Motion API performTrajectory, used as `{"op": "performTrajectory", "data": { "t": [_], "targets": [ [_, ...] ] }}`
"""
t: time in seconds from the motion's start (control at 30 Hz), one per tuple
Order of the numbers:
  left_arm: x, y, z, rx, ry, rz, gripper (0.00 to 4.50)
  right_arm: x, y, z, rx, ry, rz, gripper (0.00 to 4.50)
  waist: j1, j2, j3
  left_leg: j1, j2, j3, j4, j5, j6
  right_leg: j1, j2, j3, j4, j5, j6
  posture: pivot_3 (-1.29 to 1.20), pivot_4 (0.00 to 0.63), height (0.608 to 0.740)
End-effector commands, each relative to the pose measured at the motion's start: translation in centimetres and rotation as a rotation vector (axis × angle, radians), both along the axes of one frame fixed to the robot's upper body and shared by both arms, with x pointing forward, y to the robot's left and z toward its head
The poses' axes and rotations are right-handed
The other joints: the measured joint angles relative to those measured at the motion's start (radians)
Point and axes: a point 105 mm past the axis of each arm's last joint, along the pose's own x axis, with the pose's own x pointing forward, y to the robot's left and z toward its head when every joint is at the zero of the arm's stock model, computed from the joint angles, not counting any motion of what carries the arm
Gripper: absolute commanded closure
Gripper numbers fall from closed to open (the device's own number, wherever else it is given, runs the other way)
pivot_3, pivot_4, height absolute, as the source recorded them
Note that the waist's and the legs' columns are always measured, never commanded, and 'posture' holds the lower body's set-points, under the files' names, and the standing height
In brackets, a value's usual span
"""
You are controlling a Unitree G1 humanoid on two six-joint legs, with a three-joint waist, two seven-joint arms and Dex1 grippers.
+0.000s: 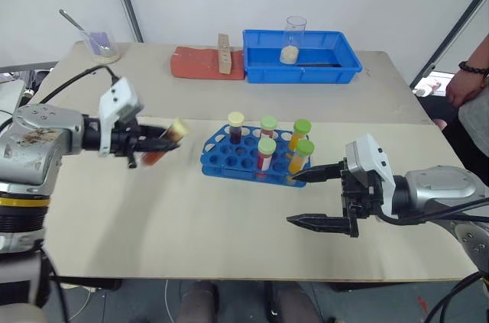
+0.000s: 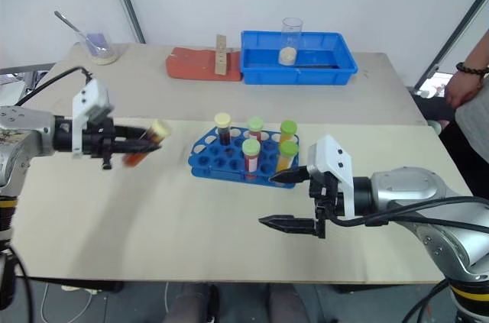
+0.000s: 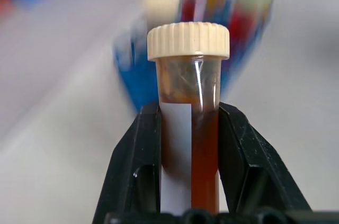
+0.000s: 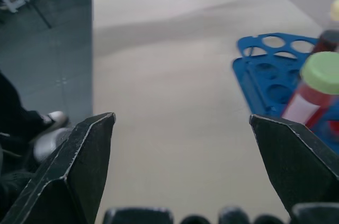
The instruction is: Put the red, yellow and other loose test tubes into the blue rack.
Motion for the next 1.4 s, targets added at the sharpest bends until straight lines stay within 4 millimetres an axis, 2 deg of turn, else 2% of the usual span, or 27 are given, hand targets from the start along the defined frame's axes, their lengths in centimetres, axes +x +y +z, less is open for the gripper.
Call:
{"op": "performTrajectory", "data": {
  "t": [0.03,0.27,0.5,0.7,1.07,1.4],
  "targets": [
    [-0.2,-2.5,1.0,-0.136,-0.075,0.003,3.55,0.1,-0.1,1.3,0.012,-0.133,-0.036,0.00,-0.002,0.000,0.000,0.000,0.000,0.000,0.000,0.000,0.000,0.000,0.000,0.000,-0.001,0.001,0.001,0.00,0.150,0.740],
    [1.0,-5.9,-1.5,-0.225,-0.168,0.043,3.55,0.0,-0.3,1.1,0.016,-0.147,-0.083,0.00,-0.014,0.000,0.000,0.001,0.000,-0.001,0.000,0.000,0.000,0.000,0.001,0.001,0.001,0.004,-0.004,0.00,0.150,0.740],
    [2.5,-6.4,-3.1,-0.260,-0.191,0.101,3.55,0.0,-0.7,1.1,0.008,-0.138,-0.116,0.00,-0.014,0.000,0.000,0.003,-0.001,-0.001,0.001,0.001,0.000,0.002,0.001,0.002,0.001,0.005,0.000,0.00,0.150,0.740],
    [3.0,-7.8,-4.2,-0.294,-0.182,0.104,3.55,0.1,-0.6,1.2,0.020,-0.136,-0.133,0.00,-0.012,0.000,0.000,0.002,-0.001,-0.001,0.001,0.001,0.000,0.002,0.001,0.002,0.000,0.005,0.000,0.00,0.150,0.740],
    [3.7,-7.7,-5.7,-0.309,-0.207,0.140,3.55,0.1,-0.5,1.2,0.030,-0.118,-0.164,0.00,-0.012,0.000,0.000,0.001,-0.001,-0.001,0.001,0.001,0.000,0.004,0.001,0.002,-0.007,0.008,0.002,0.00,0.150,0.740],
    [3.6,-7.3,-5.8,-0.353,-0.298,0.221,3.55,0.5,-0.5,1.7,0.056,-0.145,-0.200,0.00,-0.012,0.000,0.000,0.007,-0.001,-0.001,0.001,0.001,0.000,0.015,0.000,0.002,-0.014,0.010,0.005,0.00,0.150,0.740]
  ]
}}
